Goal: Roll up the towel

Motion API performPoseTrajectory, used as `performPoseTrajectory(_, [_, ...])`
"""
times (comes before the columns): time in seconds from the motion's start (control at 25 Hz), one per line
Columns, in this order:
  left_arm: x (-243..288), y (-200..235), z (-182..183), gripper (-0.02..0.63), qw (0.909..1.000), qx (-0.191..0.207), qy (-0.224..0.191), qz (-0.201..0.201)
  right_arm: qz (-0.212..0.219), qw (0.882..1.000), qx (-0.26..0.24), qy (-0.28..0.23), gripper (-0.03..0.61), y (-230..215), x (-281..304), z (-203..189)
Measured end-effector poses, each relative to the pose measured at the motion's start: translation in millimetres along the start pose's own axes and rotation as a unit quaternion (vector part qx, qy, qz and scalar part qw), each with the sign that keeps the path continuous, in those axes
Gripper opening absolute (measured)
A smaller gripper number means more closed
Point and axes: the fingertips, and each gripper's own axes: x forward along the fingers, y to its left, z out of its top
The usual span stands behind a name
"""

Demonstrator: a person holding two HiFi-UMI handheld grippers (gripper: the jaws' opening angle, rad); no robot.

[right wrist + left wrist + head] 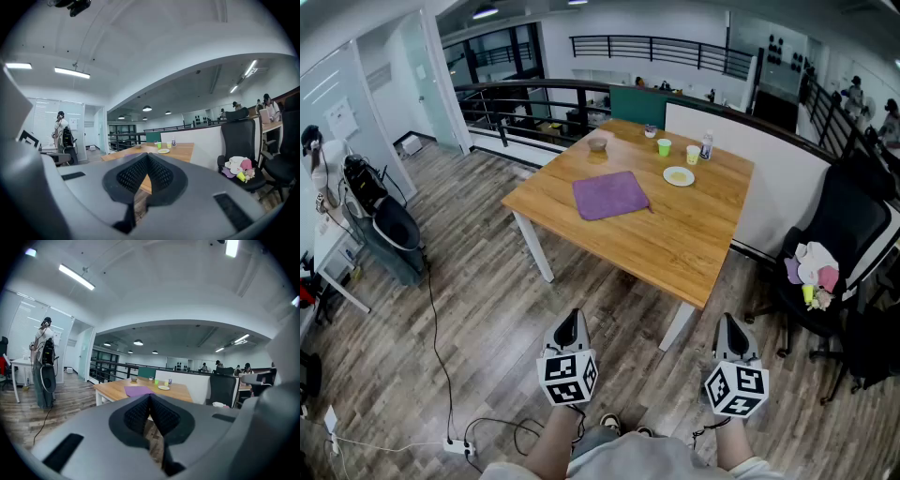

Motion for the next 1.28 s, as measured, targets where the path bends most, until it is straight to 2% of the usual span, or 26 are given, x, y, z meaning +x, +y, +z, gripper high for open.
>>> performPoseTrajectory(0.28, [6, -2, 5, -0.005, 1.0000, 0.001, -0.003, -0.007, -0.005, 1.000, 0.006, -0.004, 0.000, -4, 4, 4])
performPoseTrajectory(0.52, [10, 5, 11, -0.005, 1.0000, -0.006, -0.003, -0.002, 0.004, 0.998, 0.054, -0.010, 0.002, -3, 14, 6])
performPoseTrajectory(0.72, [15, 10, 18, -0.002, 1.0000, -0.008, -0.005, -0.002, 0.014, 0.999, 0.042, -0.012, 0.004, 7, 22, 10])
performPoseTrajectory(0.8, [17, 10, 19, 0.074, 0.9999, -0.012, -0.003, -0.007, 0.019, 0.999, 0.035, -0.012, 0.030, 11, 26, 11])
performPoseTrajectory(0.92, [19, 12, 20, 0.088, 0.9999, -0.011, -0.004, -0.006, 0.029, 0.999, 0.025, -0.012, 0.056, 16, 31, 12])
performPoseTrajectory(1.04, [20, 16, 20, 0.159, 0.9999, -0.014, -0.007, -0.001, 0.040, 0.999, 0.024, -0.012, 0.090, 21, 36, 15])
performPoseTrajectory(1.28, [21, 30, 19, 0.255, 0.9995, -0.028, -0.009, 0.015, 0.044, 0.999, 0.028, -0.013, 0.204, 27, 44, 15])
